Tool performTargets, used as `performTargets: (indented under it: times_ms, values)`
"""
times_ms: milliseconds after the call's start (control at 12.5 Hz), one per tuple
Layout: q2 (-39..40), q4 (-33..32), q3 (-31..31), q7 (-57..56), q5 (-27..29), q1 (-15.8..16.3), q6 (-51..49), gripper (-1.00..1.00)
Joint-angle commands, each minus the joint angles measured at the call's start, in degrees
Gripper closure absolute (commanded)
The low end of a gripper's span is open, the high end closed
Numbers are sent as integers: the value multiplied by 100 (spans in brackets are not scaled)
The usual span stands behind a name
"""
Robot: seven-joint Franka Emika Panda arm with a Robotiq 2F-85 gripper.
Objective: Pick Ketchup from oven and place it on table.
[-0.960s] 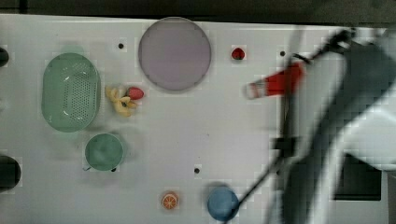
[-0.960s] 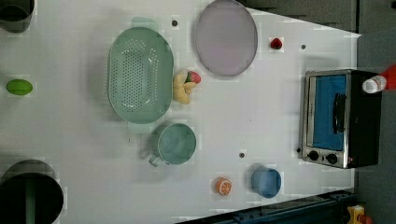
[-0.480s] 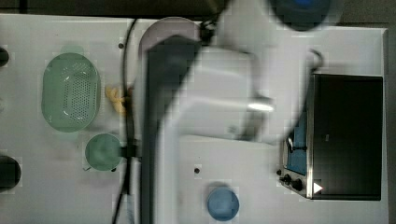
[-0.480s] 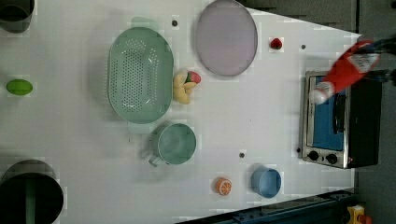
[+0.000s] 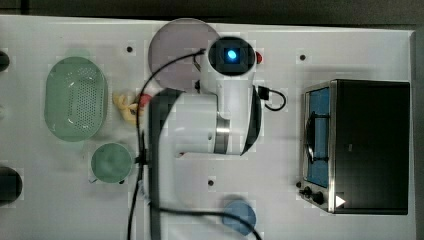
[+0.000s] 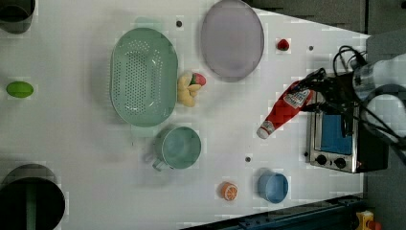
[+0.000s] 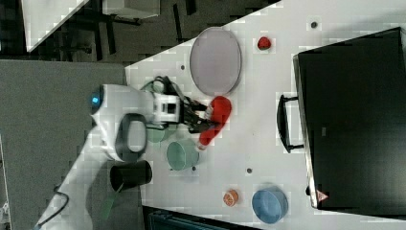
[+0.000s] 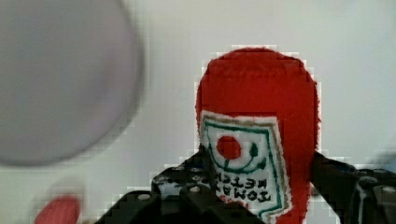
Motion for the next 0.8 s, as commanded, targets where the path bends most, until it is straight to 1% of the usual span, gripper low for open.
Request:
performTargets:
  times_ms: [80,160,320,560,640,720,800]
  values:
    - [-221,-448,18,-21,-179,62,1143,-27]
    - [-157,-645,18,-19,-205,67,1423,-26]
    - [20,-867,18,-17,-206,73,1629,-27]
    - [372,-857,16,-17,-205,83,1680,-27]
    - [380,-855,16,-16,-204,84,1805,-43]
    - [374,-854,16,-16,-204,86,1882,-66]
    - [349,-845,16,-16,-203,93,1884,-98]
